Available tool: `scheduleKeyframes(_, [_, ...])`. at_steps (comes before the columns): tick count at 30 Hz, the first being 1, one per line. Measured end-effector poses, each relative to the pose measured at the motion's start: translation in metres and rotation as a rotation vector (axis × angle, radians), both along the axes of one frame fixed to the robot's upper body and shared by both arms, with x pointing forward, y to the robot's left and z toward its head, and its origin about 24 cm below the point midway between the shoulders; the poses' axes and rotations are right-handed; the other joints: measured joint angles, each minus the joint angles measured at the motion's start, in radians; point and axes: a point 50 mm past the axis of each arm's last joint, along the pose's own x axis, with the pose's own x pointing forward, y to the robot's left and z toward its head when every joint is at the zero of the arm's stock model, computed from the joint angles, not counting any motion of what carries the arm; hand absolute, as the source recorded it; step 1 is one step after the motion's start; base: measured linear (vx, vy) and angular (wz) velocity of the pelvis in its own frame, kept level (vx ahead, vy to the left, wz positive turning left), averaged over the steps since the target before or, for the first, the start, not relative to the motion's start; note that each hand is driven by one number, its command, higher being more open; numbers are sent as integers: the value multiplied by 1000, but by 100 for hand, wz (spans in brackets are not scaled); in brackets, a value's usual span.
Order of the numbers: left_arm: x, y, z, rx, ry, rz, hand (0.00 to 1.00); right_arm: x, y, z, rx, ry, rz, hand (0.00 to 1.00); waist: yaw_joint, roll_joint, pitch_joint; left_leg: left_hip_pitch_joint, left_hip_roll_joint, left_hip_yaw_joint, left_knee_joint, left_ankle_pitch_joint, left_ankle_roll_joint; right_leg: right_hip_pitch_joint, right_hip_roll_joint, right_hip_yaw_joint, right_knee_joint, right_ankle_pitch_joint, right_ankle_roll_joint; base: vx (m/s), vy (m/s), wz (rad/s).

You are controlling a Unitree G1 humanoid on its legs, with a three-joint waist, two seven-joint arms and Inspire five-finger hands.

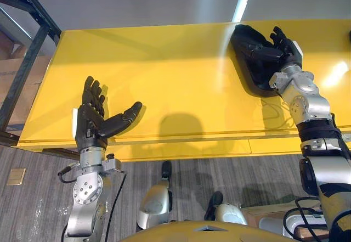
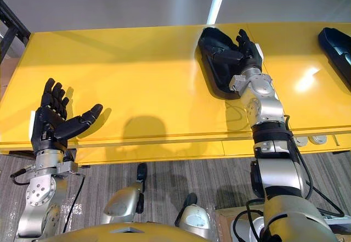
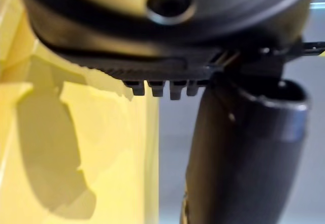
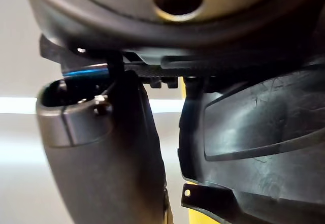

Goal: Walk over and take three plastic housings, then place them on the shelf

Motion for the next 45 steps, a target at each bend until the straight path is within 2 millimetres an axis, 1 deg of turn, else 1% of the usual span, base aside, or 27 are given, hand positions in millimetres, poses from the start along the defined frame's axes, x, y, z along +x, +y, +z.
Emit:
scheduleKeyframes(4, [0,0,0,0,1,0,100,0,3,2,-4,-15,45,100,-1,0,0,-1,0,4,0,-1,0,0,0,4,-7,-2,-3,0,0,-2])
scheduleKeyframes(7, [-1,0,-1,1,3,1,100,-3,16,13,-42,-98,183,100,-6,1,1,-1,0,10,0,-3,-3,0,1,8,-13,0,-2,6,-8,-4])
scheduleKeyframes(8, [-1,0,0,4,3,-2,100,-7,25,22,-71,-171,257,100,-8,1,1,-1,0,13,2,-4,-3,-1,1,10,-14,2,2,28,-33,-3])
scheduleKeyframes(10, [-1,0,0,6,3,-8,100,-14,33,33,-102,-257,317,100,-8,0,1,-1,0,14,3,-6,-3,-2,0,11,-14,3,4,45,-46,-1])
scheduleKeyframes(12, [-1,0,0,8,2,-12,100,-29,42,51,-156,-394,383,100,-7,-1,2,-3,-1,15,3,-9,-2,-3,0,11,-15,2,3,36,-37,1])
scheduleKeyframes(13, [-1,1,0,10,3,-12,100,-34,43,55,-172,-425,393,100,-7,-2,2,-3,-1,15,3,-10,-2,-4,0,11,-15,1,3,27,-32,0])
scheduleKeyframes(14, [-1,2,0,13,3,-9,100,-44,43,63,-196,-484,403,100,-7,-4,3,-4,-1,17,3,-12,0,-6,0,12,-14,0,4,35,-42,-5])
scheduleKeyframes(15, [-2,2,0,15,4,-5,100,-53,40,68,-200,-536,394,100,-9,-6,5,-5,-1,21,3,-13,0,-10,0,16,-14,0,4,31,-39,-6])
scheduleKeyframes(16, [-2,2,0,15,4,-5,100,-57,38,71,-200,-558,383,100,-10,-7,5,-6,-2,22,3,-14,0,-11,-1,17,-14,0,4,21,-31,-5])
scheduleKeyframes(17, [-2,2,0,16,2,-7,100,-68,29,74,-195,-599,345,100,-12,-10,7,-9,-2,24,3,-15,1,-15,-1,19,-14,0,4,9,-22,-3])
scheduleKeyframes(18, [-2,3,0,17,2,-5,100,-78,17,73,-192,-618,300,100,-15,-13,9,-10,-2,27,3,-15,1,-17,-1,21,-14,0,4,7,-27,-5])
scheduleKeyframes(20, [-3,4,0,18,3,1,100,-92,-1,65,-184,-610,216,100,-22,-22,14,-10,-1,32,3,-16,1,-20,-1,26,-14,0,4,2,-23,-7])
scheduleKeyframes(21, [-3,5,-1,18,4,5,100,-95,-5,60,-178,-599,191,100,-28,-26,16,-11,0,34,3,-17,2,-23,-1,29,-14,0,4,-6,-24,-13])
scheduleKeyframes(23, [-5,6,-1,17,6,16,100,-108,-18,39,-141,-548,110,100,-43,-35,18,-14,2,51,1,-18,1,-36,0,46,-15,1,5,-11,-28,-22])
scheduleKeyframes(24, [-7,7,-2,14,1,27,100,-113,-23,22,-106,-505,73,100,-58,-38,19,-14,2,60,0,-20,1,-40,-1,51,-15,2,6,-1,-28,-22])
scheduleKeyframes(25, [-9,8,-2,13,-4,35,100,-118,-26,6,-75,-457,44,100,-70,-41,20,-13,3,67,0,-23,2,-43,-2,58,-15,3,8,8,-22,-21])
scheduleKeyframes(26, [-10,7,-1,14,-5,34,100,-120,-27,-2,-63,-428,33,100,-73,-41,21,-12,3,74,1,-24,3,-46,-2,65,-15,4,9,15,-17,-22])
scheduleKeyframes(27, [-10,6,-1,17,-14,31,100,-124,-29,-15,-45,-380,23,100,-82,-43,22,-12,4,82,1,-25,2,-51,-1,76,-16,6,11,14,-10,-17])
scheduleKeyframes(29, [-9,5,2,26,-34,27,100,-129,-29,-30,-24,-325,16,100,-98,-48,25,-8,5,89,3,-27,0,-51,0,80,-16,7,12,18,-26,-16])
scheduleKeyframes(30, [-9,5,5,27,-56,26,100,-131,-28,-36,-10,-303,14,100,-101,-53,27,-2,10,98,3,-30,-1,-50,1,89,-15,8,13,14,-39,-18])
scheduleKeyframes(34, [-8,3,18,29,-134,28,100,-133,-27,-40,-13,-285,46,100,-110,-57,29,-2,14,101,3,-35,5,-51,5,96,-16,8,13,4,-15,-4])
scheduleKeyframes(39, [-8,0,36,53,-253,46,100,-131,-14,-50,-15,-238,151,100,-96,-61,31,-5,19,98,3,-36,4,-51,11,94,-18,8,13,2,-6,0])
scheduleKeyframes(45, [-9,0,39,53,-269,49,100,-127,0,-56,-14,-217,249,100,-91,-68,35,-18,16,82,3,-35,4,-51,11,75,-22,8,12,18,-13,10])
